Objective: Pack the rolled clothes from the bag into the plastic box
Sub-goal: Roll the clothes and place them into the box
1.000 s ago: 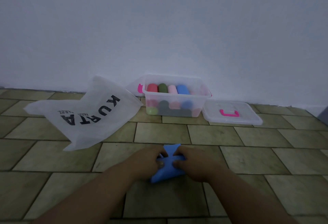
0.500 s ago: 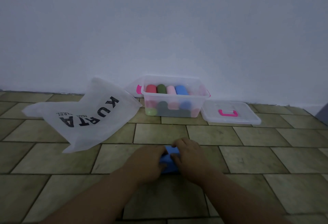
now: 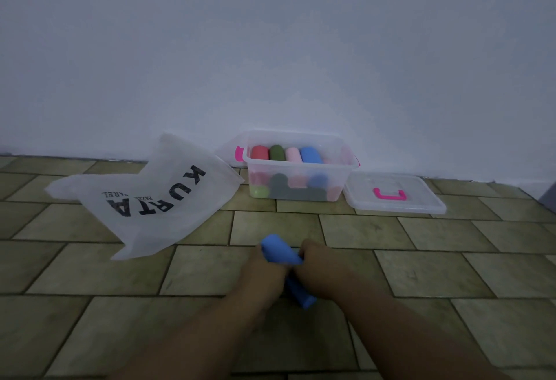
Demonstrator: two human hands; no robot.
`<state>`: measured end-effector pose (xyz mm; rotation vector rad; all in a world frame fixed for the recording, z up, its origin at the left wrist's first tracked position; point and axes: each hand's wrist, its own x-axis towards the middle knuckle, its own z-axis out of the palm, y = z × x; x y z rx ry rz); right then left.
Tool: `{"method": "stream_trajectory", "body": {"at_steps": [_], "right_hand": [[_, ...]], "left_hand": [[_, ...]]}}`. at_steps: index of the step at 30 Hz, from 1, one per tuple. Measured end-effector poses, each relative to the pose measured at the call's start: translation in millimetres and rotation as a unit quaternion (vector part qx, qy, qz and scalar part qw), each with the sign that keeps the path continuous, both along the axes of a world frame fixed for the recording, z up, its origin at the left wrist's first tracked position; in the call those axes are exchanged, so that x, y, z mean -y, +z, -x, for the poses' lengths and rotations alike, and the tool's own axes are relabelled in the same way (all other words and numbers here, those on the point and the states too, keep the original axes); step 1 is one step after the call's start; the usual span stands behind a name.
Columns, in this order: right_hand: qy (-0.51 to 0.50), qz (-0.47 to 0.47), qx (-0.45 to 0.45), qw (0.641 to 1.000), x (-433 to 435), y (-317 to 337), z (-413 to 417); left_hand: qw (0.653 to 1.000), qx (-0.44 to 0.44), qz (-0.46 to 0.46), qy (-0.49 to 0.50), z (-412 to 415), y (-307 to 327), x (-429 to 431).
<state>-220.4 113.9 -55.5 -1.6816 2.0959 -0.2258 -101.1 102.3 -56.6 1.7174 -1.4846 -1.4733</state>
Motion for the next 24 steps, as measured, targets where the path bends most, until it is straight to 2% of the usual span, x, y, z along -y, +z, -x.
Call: {"method": "stream_trajectory", "body": {"at_steps": [4,8,11,13,15,18,20,22,23,24], "right_hand": [[-0.059,-0.018,0.131,0.989,-12,-3,-5],[-0.083,-0.005,0.262,0.961,-24,-7,-11],[-0.129,-0.013,0.391,0.911,-20,-7,-6],[-0.154,-0.043,0.480,0.863,-14,-7,-1],[-0.162,-0.069,0.524,0.834,-5,-7,4],[-0.154,-0.097,0.561,0.807,15,2,17],[-0.124,-0.084,0.575,0.804,36,20,31],[-0.098,-0.030,0.579,0.809,64,50,50],[-0.099,0.010,0.574,0.813,79,67,60],[-0.115,0.056,0.563,0.817,96,84,72]], "left_hand": [[0.995,-0.074,-0.032,0.053,7,1,2],[0.979,-0.173,-0.042,0.097,3,-6,7],[0.944,-0.280,-0.116,0.132,-1,-10,11],[0.939,-0.293,-0.123,0.132,0,-13,17],[0.944,-0.282,-0.106,0.135,3,-12,26],[0.960,-0.252,-0.046,0.116,10,-2,51],[0.970,-0.225,0.059,0.068,15,11,75],[0.964,-0.200,0.174,0.020,21,31,104],[0.959,-0.161,0.232,0.006,23,41,121],[0.954,-0.084,0.289,0.000,24,49,139]]}}
